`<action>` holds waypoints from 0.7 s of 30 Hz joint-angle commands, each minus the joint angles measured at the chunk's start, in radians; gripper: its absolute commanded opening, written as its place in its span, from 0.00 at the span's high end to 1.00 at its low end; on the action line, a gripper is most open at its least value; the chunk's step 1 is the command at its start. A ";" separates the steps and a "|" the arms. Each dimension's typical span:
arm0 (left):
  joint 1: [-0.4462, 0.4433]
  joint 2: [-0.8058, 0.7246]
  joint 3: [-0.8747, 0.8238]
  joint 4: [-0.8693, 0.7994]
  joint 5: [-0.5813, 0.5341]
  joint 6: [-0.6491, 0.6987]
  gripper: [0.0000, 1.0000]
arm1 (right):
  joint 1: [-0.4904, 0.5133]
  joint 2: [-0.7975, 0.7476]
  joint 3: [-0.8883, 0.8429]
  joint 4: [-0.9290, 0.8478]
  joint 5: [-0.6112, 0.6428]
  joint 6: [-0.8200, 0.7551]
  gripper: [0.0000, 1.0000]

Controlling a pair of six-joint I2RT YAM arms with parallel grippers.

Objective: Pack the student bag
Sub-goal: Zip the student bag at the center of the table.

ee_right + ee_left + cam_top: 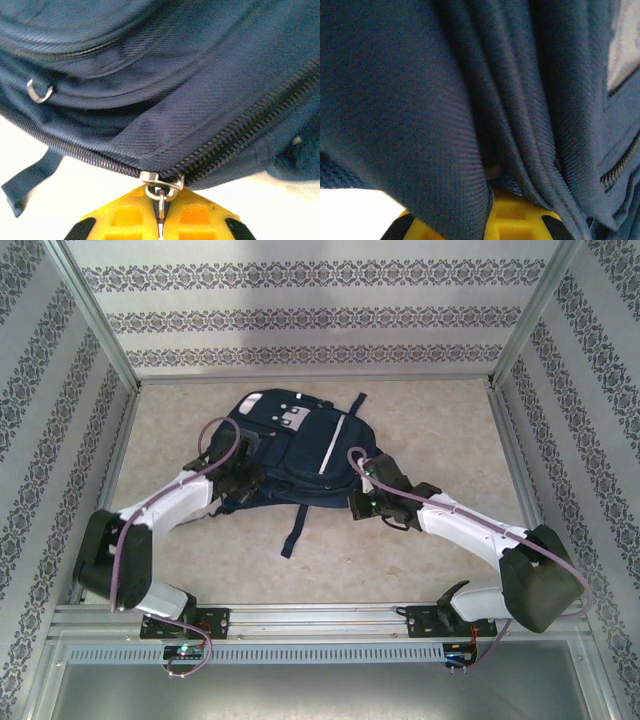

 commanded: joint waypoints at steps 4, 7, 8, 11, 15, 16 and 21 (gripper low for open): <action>0.049 0.128 0.258 -0.143 0.044 0.159 0.67 | 0.157 0.029 0.062 0.019 -0.025 0.152 1.00; 0.057 0.073 0.260 -0.193 0.023 0.145 0.49 | 0.218 0.103 0.120 0.054 0.001 0.259 1.00; 0.063 0.046 0.243 -0.196 0.027 0.135 0.47 | 0.232 0.131 0.140 0.072 0.002 0.284 1.00; 0.074 -0.040 0.151 -0.172 0.078 0.083 0.42 | 0.271 0.204 0.185 0.149 0.018 0.366 1.00; 0.073 -0.154 -0.033 -0.090 0.158 -0.015 0.41 | 0.290 0.279 0.221 0.248 0.023 0.458 1.00; 0.074 -0.181 -0.085 -0.052 0.185 -0.046 0.41 | 0.290 0.289 0.222 0.272 0.026 0.478 1.00; 0.073 -0.245 -0.213 0.066 0.233 -0.103 0.34 | 0.297 0.341 0.236 0.344 -0.002 0.513 1.00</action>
